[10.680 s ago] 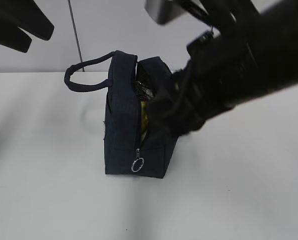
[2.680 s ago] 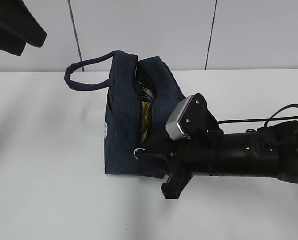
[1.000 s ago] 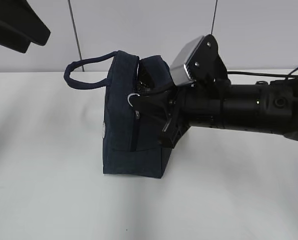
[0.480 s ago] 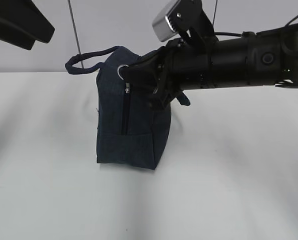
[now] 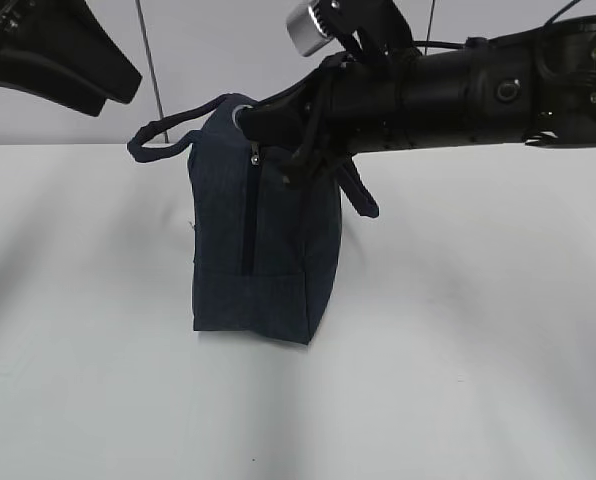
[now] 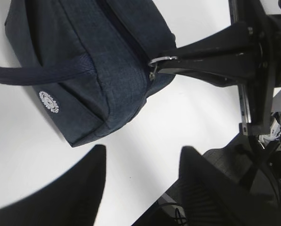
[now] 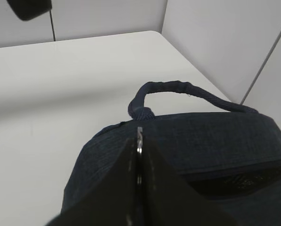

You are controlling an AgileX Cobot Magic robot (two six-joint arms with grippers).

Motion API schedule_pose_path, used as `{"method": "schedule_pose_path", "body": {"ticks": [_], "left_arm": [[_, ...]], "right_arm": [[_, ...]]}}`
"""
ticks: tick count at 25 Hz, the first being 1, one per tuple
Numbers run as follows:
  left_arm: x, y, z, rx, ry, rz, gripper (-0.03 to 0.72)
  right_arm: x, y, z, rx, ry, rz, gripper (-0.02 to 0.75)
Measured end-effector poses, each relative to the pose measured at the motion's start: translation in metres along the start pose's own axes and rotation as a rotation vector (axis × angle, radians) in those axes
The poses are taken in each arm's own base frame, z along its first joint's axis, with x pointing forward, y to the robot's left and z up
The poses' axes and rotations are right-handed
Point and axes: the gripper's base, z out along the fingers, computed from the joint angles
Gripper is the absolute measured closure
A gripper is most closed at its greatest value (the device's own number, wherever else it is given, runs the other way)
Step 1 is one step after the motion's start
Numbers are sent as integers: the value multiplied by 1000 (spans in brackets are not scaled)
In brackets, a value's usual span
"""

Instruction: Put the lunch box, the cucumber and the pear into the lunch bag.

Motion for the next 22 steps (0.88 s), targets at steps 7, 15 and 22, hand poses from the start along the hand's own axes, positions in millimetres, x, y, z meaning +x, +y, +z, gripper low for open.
{"method": "schedule_pose_path", "body": {"ticks": [7,15,22], "left_arm": [[-5,9,18,50,24,0,328],[-7,15,30,64,45,21,328],[-8,25,45,74,79,-2,328]], "right_arm": [[-3,-10,5,47,14,-11,754],[-6,-20,14,81,16,3,754],[-10,-25,15,91,9,37,754]]}}
